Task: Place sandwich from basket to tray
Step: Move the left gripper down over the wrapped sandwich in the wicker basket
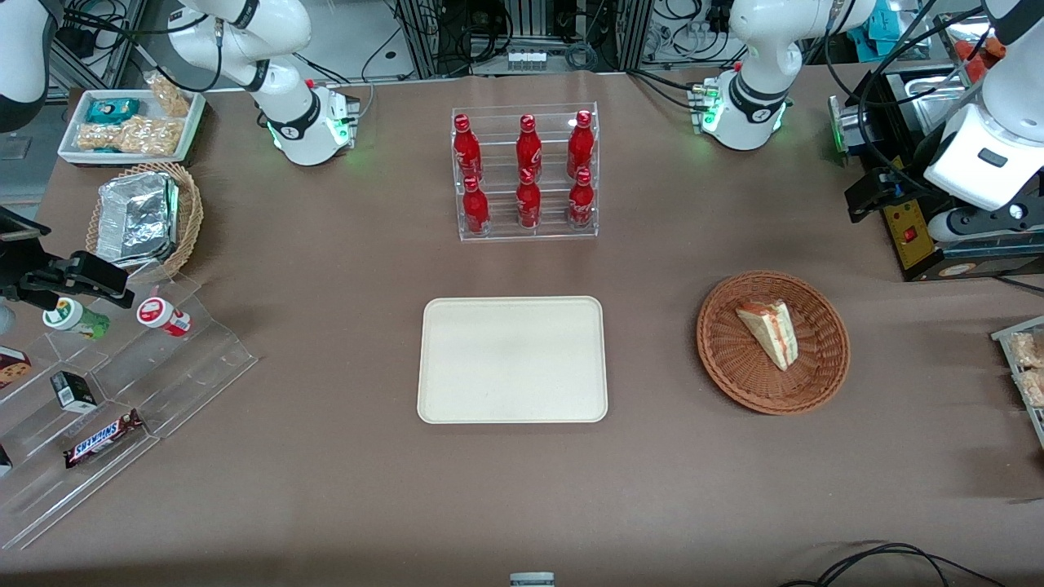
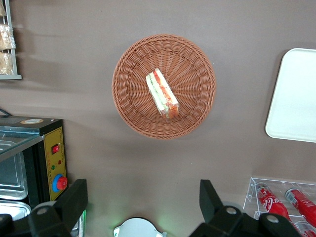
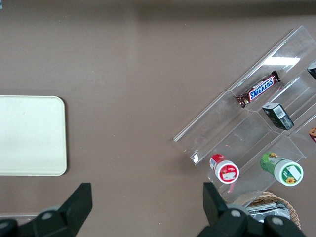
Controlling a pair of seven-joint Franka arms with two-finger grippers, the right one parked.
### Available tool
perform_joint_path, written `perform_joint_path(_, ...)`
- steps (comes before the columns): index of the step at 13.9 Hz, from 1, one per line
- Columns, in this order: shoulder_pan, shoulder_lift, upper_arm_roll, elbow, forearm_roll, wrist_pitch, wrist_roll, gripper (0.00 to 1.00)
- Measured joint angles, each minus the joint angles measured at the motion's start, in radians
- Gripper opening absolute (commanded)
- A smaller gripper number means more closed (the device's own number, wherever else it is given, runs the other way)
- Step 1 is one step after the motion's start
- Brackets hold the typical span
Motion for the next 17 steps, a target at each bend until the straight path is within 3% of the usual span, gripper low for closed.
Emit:
perform_joint_path(10, 0.000, 0.064, 0.000, -0.016, -0.003, -0.001, -0.020, 1.00)
perform_joint_path(14, -0.042, 0.192, -0.003, -0.024, -0.002, 0.030, -0.204, 1.00)
perform_joint_path(17, -0.055, 0.241, -0.003, -0.083, -0.001, 0.177, -0.344, 1.00)
